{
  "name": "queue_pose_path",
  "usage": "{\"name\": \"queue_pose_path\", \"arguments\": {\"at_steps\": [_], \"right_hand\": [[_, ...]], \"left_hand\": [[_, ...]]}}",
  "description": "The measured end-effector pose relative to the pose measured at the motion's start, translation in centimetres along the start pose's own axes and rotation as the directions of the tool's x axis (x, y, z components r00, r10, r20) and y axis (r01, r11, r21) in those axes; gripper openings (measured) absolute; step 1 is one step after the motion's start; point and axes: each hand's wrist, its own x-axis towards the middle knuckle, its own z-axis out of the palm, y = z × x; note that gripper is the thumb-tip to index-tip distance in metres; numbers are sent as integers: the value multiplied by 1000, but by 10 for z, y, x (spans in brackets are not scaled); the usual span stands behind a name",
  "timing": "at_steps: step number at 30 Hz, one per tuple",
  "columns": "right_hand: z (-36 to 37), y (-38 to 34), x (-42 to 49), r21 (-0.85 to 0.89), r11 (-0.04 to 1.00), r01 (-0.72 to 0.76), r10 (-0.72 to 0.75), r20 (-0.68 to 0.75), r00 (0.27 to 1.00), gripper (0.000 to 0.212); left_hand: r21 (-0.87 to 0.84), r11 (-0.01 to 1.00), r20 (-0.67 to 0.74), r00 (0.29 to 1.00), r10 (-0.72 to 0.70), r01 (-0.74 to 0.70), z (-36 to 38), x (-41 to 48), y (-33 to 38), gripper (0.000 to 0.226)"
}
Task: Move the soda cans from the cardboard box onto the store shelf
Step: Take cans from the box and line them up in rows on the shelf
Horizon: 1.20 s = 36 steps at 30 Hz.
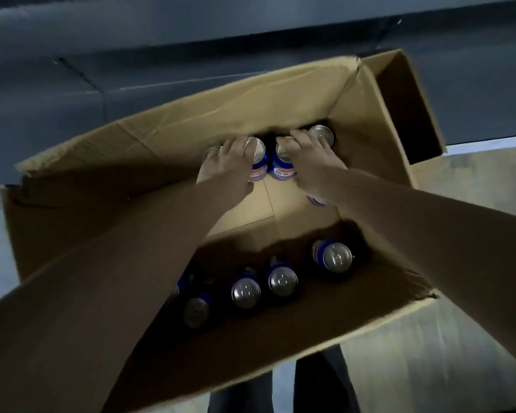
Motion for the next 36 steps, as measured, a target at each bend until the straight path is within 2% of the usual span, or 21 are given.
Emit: {"name": "queue_pose_path", "arguments": {"at_steps": [3,7,10,14,19,23,29,36], "right_hand": [[1,0,22,-72,997,-23,23,-3,1000,79],[10,0,47,-101,993,-63,69,54,996,77],[23,-2,55,-135,987,-91,97,41,994,63],[33,-5,60,-81,988,-131,129,-29,991,52],[24,-1,49,-16,996,-89,88,-24,996,54],[21,-8,21,-33,998,-62,60,-79,995,52],[-10,-17,-21,-67,996,-62,63,17,998,60],[-43,-49,-96,-159,986,-51,65,83,994,64]], "left_hand": [[31,999,-10,999,41,-41,6,27,-7,80],[113,987,72,992,106,-114,17,54,-14,86],[128,982,84,988,130,-140,27,63,-15,88],[117,986,33,993,115,-118,40,71,-10,75],[84,992,18,995,94,-95,42,74,-5,60],[61,993,43,994,103,-105,29,53,-1,66],[71,992,87,991,102,-108,-3,10,13,70],[-80,994,171,984,-55,69,-48,-83,12,72]]}}
